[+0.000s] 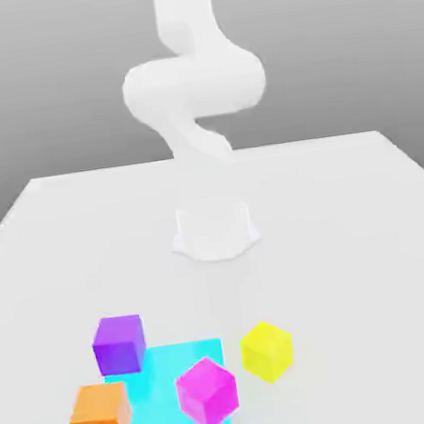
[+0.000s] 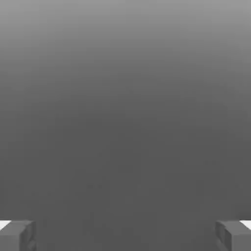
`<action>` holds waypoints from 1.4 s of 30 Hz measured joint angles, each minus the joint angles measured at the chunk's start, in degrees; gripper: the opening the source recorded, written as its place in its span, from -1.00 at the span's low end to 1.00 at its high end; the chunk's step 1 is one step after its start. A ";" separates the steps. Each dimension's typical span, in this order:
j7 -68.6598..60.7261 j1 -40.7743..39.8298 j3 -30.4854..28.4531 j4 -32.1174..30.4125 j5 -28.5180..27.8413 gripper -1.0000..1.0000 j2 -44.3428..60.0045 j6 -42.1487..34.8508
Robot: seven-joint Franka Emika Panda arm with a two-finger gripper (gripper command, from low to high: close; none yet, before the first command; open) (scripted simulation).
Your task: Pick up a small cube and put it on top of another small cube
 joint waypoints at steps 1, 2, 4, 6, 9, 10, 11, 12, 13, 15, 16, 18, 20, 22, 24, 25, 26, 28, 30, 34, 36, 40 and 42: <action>2.56 -0.89 1.27 -1.46 -0.12 0.00 2.13 1.45; 5.09 -1.74 2.49 -2.89 -0.25 0.00 4.23 2.87; 10.06 -3.29 4.77 -5.67 -0.56 0.00 8.35 5.65; 15.01 -4.75 6.90 -8.41 -0.92 0.00 12.42 8.38; 22.55 -6.66 9.79 -12.54 -1.53 0.00 18.61 12.50; 25.13 -7.22 10.66 -13.94 -1.74 0.00 20.74 13.91; 27.73 -7.78 11.54 -15.36 -1.93 0.00 22.90 15.35; 30.39 -8.26 12.32 -16.82 -2.13 0.00 25.13 16.82; 33.12 -8.67 13.05 -18.30 -2.30 0.00 27.44 18.35; 38.73 -9.12 14.17 -21.41 -2.50 0.00 32.32 21.61; 41.23 -9.12 14.54 -22.90 -2.39 0.00 34.57 23.15; 45.45 -8.46 15.04 -25.77 -1.37 0.00 38.73 26.07; 48.31 -7.95 14.93 -27.09 -1.42 0.00 42.19 28.68; 50.70 -7.58 13.87 -26.94 -3.66 0.00 45.23 31.05; 53.20 -6.39 11.92 -26.45 -6.77 0.00 48.21 33.38; 54.42 -5.43 10.58 -26.17 -8.38 0.00 49.70 34.54; 55.54 -4.24 9.02 -25.89 -9.87 0.00 51.19 35.72; 57.47 -1.49 5.61 -25.36 -12.49 0.00 54.17 38.10; 58.54 1.21 2.50 -24.96 -14.02 -1.00 56.79 40.23; 58.58 1.21 2.50 -24.96 -14.06 -1.00 56.79 40.35; 58.86 1.84 1.78 -24.88 -14.44 -1.00 57.35 40.82; 56.50 -1.39 5.89 -25.54 -11.09 -1.00 53.29 37.57; 54.06 -2.92 8.23 -26.08 -7.80 -1.00 50.38 35.30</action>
